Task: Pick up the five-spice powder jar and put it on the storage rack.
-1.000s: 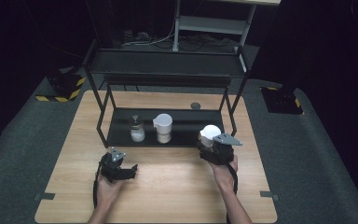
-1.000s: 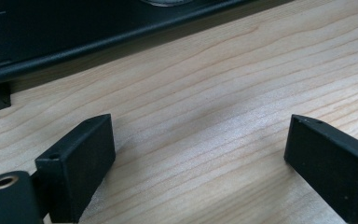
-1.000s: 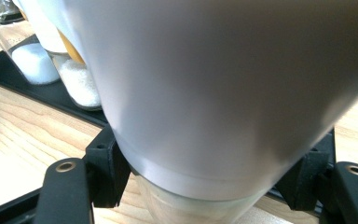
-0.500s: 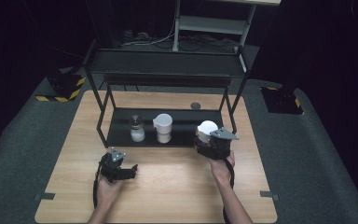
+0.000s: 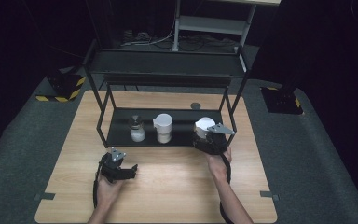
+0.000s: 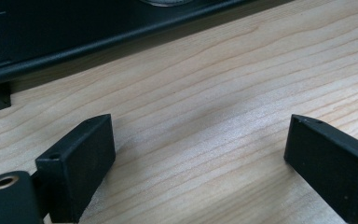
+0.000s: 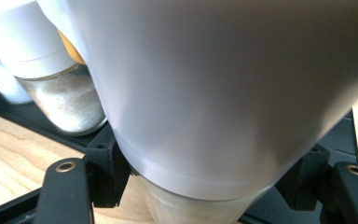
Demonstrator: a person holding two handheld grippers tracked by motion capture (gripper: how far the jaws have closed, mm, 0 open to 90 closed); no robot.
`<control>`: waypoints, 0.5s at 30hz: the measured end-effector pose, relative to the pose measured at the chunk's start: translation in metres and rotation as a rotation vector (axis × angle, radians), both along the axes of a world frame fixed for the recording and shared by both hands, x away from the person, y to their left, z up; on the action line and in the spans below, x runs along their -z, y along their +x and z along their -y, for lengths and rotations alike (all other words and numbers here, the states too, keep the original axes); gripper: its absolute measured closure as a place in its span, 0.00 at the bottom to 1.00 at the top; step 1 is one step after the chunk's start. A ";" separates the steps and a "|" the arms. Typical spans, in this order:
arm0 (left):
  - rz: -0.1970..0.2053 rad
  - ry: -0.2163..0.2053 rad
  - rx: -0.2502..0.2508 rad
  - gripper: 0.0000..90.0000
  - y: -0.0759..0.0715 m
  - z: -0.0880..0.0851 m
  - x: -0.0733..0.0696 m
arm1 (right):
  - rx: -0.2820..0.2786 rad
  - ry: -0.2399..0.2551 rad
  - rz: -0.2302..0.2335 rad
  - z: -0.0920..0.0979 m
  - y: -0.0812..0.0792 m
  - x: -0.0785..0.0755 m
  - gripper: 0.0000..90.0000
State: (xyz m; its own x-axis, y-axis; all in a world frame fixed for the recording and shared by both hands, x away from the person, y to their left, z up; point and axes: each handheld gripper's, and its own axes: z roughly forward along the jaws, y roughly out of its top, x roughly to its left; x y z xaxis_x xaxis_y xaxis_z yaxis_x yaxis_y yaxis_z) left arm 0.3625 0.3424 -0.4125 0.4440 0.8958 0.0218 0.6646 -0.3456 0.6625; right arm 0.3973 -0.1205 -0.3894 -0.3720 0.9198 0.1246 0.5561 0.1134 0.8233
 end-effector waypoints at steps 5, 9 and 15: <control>0.001 0.000 0.001 0.10 0.000 0.000 0.000 | 0.003 -0.017 -0.003 -0.006 0.005 0.002 0.34; 0.001 0.000 0.002 0.10 0.000 0.000 0.000 | 0.006 -0.027 -0.008 -0.008 0.008 0.004 0.34; 0.001 0.000 0.002 0.10 0.000 0.000 0.000 | 0.008 -0.037 -0.004 -0.011 0.012 0.004 0.34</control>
State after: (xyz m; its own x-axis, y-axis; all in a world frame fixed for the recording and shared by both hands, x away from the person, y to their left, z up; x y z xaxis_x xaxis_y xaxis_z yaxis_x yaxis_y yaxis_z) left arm 0.3624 0.3425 -0.4126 0.4461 0.8947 0.0224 0.6631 -0.3473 0.6631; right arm 0.4093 -0.1099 -0.3930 -0.3644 0.9267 0.0920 0.5603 0.1392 0.8165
